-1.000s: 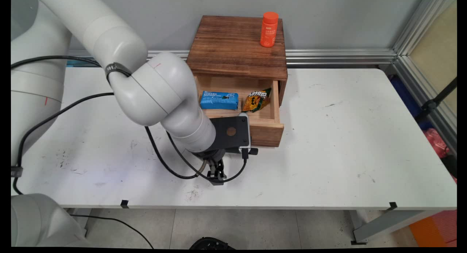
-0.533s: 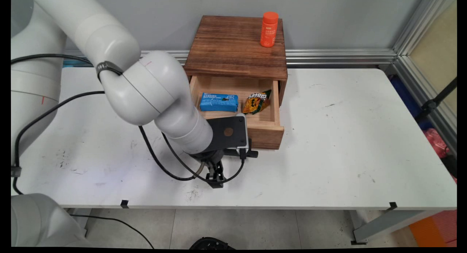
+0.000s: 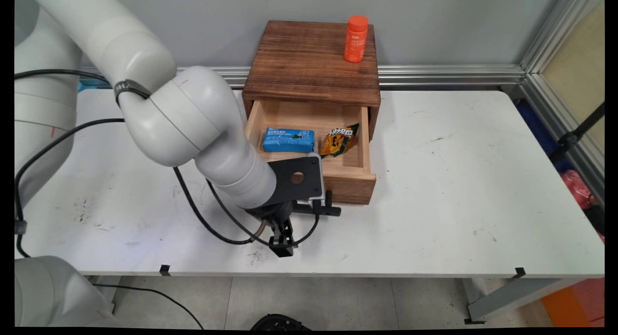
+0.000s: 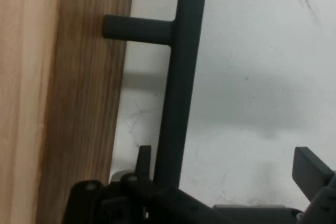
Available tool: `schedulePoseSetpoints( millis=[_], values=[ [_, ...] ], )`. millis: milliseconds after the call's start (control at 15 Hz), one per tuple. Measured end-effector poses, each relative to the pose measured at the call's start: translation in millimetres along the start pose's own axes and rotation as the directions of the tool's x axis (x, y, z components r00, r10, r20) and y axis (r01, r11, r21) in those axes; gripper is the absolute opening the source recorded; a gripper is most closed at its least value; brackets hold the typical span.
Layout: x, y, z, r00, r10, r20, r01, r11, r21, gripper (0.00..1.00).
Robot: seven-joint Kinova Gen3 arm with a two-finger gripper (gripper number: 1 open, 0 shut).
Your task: Open the drawer
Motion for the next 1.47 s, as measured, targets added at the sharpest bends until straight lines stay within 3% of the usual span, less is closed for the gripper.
schedulePoseSetpoints(
  millis=[1467],
  values=[
    [-10.4,35.8,-14.1,1.0,-0.022,0.001,0.022,0.995,-0.092,1.0]
  ],
)
